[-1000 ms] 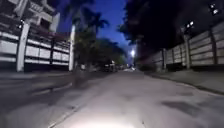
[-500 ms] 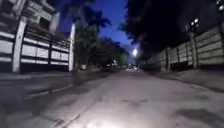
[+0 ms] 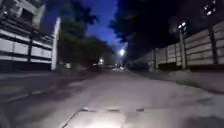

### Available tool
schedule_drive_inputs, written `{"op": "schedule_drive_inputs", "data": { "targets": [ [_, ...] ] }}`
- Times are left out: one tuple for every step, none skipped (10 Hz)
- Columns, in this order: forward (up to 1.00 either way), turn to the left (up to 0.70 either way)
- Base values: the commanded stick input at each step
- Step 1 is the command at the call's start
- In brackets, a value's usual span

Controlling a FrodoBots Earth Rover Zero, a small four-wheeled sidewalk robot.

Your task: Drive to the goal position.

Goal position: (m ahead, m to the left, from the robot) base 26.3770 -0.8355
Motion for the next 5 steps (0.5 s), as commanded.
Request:
{"op": "schedule_drive_inputs", "data": {
  "targets": [
    [0.85,-0.18],
    [0.85,0.0],
    [0.85,0.0],
    [0.85,0.0],
    [0.85,0.0]
  ]
}}
